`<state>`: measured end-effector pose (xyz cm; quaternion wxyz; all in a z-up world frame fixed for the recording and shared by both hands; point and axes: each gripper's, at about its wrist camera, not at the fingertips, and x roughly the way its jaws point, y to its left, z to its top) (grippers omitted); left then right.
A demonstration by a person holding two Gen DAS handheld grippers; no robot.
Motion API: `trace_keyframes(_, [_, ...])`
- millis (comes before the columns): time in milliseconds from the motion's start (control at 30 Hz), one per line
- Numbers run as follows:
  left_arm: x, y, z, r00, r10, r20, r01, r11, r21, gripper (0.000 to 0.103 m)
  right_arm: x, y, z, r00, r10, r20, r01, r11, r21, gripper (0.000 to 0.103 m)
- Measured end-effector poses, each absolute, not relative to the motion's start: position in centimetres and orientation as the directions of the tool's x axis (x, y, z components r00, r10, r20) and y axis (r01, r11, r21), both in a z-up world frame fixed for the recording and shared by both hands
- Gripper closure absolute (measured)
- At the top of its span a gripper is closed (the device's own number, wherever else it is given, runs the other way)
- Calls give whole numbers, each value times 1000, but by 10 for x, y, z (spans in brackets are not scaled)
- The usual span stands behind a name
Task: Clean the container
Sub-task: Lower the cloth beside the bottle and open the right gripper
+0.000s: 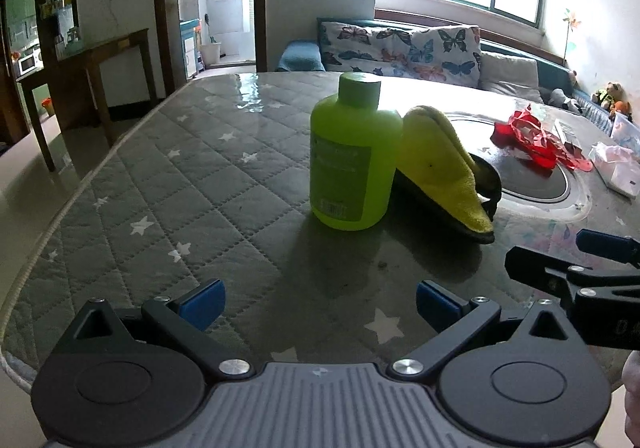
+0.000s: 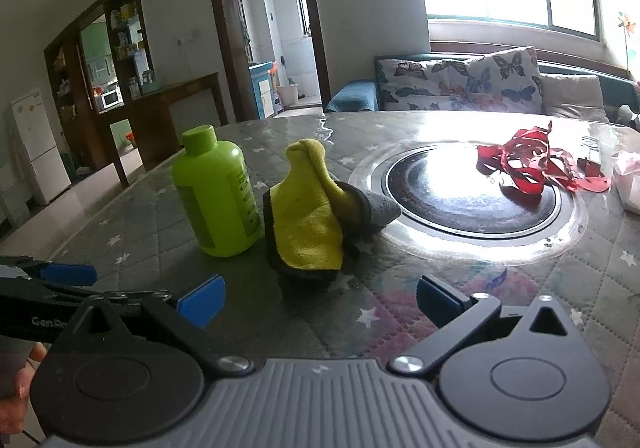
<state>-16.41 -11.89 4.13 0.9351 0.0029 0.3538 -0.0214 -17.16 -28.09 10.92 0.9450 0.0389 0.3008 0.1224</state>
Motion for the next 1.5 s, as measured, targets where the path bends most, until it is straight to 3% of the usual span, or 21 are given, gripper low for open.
trace_keyframes(1500, [-132, -99, 15, 720, 27, -693, -8, 999, 31, 0, -139, -298, 80, 762, 189, -619, -142, 982, 125, 0])
